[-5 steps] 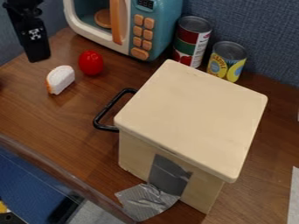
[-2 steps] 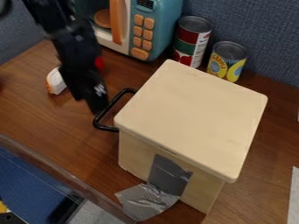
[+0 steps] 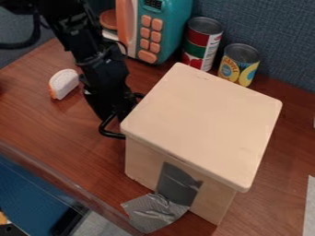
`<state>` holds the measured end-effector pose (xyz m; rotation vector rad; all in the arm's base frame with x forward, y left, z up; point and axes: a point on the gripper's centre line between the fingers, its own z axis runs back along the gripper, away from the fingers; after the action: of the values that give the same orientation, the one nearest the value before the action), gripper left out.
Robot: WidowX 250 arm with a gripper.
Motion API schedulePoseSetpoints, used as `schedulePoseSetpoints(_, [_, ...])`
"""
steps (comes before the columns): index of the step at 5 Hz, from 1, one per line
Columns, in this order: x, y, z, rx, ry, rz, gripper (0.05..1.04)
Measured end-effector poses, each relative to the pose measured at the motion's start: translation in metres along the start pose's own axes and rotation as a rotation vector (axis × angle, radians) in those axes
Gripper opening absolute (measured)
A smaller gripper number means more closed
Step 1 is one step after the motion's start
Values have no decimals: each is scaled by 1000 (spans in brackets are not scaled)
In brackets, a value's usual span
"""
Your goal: Open the drawer
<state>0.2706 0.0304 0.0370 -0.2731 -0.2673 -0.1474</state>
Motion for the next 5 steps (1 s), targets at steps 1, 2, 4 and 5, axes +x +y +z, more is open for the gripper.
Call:
schedulePoseSetpoints(1, [3, 3, -4, 5, -25, 10, 999])
schedulePoseSetpoints(2, [1, 4, -7, -8, -19, 16, 938])
schedulePoseSetpoints(4, [3, 12, -2, -46, -20, 29, 351])
schedulePoseSetpoints(5, [5, 16, 2, -46, -18, 45, 174])
